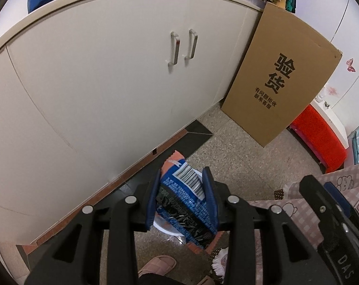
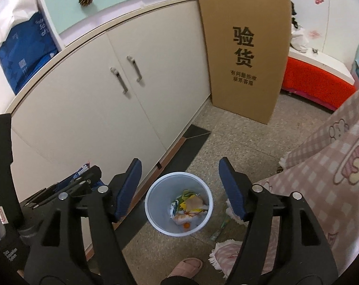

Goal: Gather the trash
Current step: 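Carry the snack bag and red string over the wastebasket and open both tools, then move both open tools back over the table, then grasp the white-red box with the right tool while the left tool grasps the newspaper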

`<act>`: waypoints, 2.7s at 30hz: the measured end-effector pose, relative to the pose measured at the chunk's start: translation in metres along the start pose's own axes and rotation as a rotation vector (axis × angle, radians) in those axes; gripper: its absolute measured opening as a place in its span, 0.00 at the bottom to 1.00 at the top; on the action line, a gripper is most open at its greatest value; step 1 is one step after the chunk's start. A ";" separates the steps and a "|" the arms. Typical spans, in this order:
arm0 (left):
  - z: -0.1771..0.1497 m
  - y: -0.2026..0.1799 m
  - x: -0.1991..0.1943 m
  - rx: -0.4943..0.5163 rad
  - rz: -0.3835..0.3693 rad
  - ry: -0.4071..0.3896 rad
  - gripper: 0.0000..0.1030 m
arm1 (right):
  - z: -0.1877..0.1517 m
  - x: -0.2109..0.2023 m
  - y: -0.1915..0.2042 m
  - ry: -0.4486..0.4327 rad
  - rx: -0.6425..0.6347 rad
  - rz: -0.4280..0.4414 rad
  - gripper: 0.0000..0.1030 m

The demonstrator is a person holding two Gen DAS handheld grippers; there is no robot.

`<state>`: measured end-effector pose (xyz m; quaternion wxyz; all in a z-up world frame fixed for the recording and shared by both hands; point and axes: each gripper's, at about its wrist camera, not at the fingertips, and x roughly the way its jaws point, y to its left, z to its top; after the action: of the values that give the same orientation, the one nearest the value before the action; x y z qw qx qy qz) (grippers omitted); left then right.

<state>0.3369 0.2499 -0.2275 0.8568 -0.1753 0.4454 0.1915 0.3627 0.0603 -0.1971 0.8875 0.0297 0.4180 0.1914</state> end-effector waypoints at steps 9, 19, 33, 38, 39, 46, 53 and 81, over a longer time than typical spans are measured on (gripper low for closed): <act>0.001 -0.008 -0.015 0.003 -0.003 -0.058 0.64 | 0.001 -0.013 -0.009 -0.012 0.043 -0.001 0.66; -0.002 -0.017 -0.055 0.017 -0.028 -0.096 0.66 | -0.001 -0.058 -0.021 -0.059 0.078 -0.003 0.66; -0.043 -0.094 -0.169 0.171 -0.172 -0.218 0.69 | -0.031 -0.203 -0.085 -0.246 0.152 -0.100 0.70; -0.076 -0.151 -0.202 0.282 -0.270 -0.221 0.73 | -0.050 -0.252 -0.131 -0.298 0.182 -0.179 0.70; -0.082 -0.161 -0.206 0.303 -0.286 -0.218 0.73 | -0.055 -0.260 -0.141 -0.307 0.187 -0.201 0.71; -0.134 -0.250 -0.218 0.486 -0.417 -0.182 0.76 | -0.092 -0.310 -0.230 -0.326 0.265 -0.323 0.74; -0.170 -0.321 -0.206 0.575 -0.506 -0.129 0.76 | -0.114 -0.324 -0.298 -0.295 0.325 -0.368 0.77; -0.195 -0.406 -0.179 0.706 -0.603 -0.080 0.20 | -0.093 -0.263 -0.375 -0.105 0.199 -0.352 0.55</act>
<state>0.3030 -0.2238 -0.1317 0.8981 0.0128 0.3789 -0.2230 0.2589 -0.3929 -0.1451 0.9206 0.0535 0.3866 -0.0104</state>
